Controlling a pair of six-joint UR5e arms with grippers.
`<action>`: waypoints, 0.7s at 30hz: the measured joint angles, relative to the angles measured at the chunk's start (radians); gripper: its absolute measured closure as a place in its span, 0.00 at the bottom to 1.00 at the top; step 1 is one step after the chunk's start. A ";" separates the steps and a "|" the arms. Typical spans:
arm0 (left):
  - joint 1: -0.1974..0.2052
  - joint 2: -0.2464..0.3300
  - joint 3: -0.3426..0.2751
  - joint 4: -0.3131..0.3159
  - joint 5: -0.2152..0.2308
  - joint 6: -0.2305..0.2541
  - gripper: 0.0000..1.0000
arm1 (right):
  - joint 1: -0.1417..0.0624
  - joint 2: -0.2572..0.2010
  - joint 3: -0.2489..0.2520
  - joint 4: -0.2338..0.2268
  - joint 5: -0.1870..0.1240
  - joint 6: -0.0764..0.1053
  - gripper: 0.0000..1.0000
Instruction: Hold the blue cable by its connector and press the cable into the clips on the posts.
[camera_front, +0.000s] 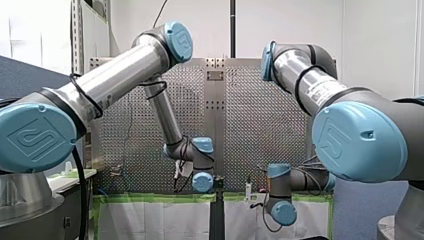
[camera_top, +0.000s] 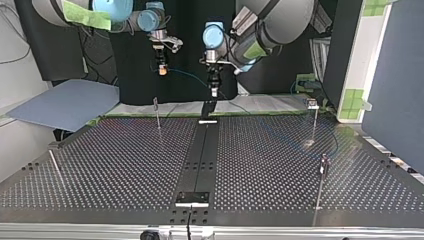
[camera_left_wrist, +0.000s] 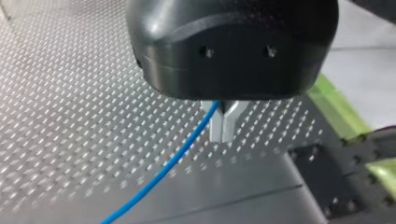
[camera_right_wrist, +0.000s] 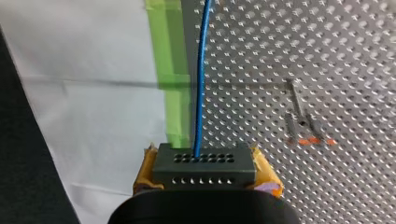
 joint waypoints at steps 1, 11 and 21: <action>-0.006 -0.006 0.006 -0.005 -0.004 0.003 1.00 | -0.007 -0.007 0.007 -0.007 -0.007 0.000 1.00; -0.102 -0.102 0.102 -0.069 -0.007 0.009 1.00 | -0.102 -0.101 0.100 -0.100 -0.102 0.066 1.00; -0.154 -0.183 0.183 -0.118 -0.010 -0.027 1.00 | -0.191 -0.163 0.101 -0.111 -0.191 0.077 1.00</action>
